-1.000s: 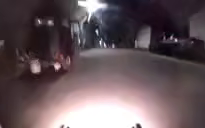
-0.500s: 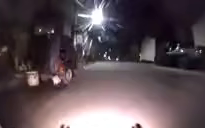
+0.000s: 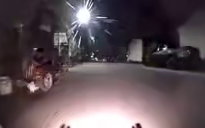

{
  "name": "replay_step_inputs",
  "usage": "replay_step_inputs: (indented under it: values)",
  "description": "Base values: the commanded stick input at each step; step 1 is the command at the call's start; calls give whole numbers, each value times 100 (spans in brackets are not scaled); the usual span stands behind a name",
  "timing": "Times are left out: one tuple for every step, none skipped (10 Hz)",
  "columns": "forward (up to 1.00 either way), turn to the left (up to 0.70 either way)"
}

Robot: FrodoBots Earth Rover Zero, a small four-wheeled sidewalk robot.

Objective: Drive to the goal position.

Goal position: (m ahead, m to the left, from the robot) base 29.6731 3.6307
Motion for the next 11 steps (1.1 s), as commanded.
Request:
replay_step_inputs:
  values:
    - [85,0]
    - [85,0]
    - [85,0]
    - [85,0]
    - [85,0]
    - [85,0]
    - [85,0]
    - [85,0]
    - [85,0]
    - [85,0]
    - [85,0]
